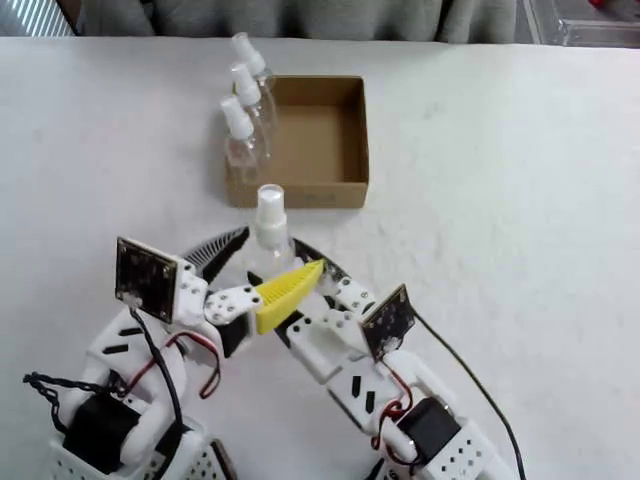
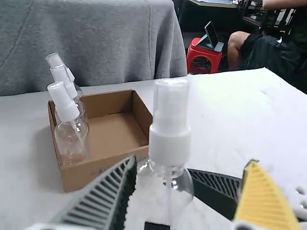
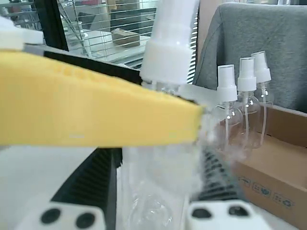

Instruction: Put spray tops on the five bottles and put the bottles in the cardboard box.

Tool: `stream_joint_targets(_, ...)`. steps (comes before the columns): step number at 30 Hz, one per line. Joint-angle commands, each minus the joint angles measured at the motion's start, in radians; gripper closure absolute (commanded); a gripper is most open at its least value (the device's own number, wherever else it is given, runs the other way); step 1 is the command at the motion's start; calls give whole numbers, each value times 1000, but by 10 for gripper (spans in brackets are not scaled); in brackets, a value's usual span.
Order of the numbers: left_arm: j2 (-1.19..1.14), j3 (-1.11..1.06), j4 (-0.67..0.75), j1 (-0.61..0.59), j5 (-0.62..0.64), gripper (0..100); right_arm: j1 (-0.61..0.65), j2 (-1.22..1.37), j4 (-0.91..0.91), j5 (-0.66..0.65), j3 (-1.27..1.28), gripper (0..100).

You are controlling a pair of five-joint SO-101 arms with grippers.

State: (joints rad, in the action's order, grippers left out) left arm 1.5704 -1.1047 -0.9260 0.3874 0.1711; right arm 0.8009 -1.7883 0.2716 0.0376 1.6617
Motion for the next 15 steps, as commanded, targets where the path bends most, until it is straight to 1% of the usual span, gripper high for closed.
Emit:
stream_joint_targets(1, 4, 97, -5, 4, -9, 661, -13, -12, -1, -11, -3, 983)
stream_joint_targets(8, 4, 230, -144, 10, -11, 661, -76, -10, -2, -8, -9, 983)
stream_joint_targets(13, 4, 298, -204, 10, -11, 663, -82, -10, -4, -8, -11, 983)
stream_joint_targets(15, 4, 301, -218, 10, -11, 700, -104, -10, -8, -8, -17, 983)
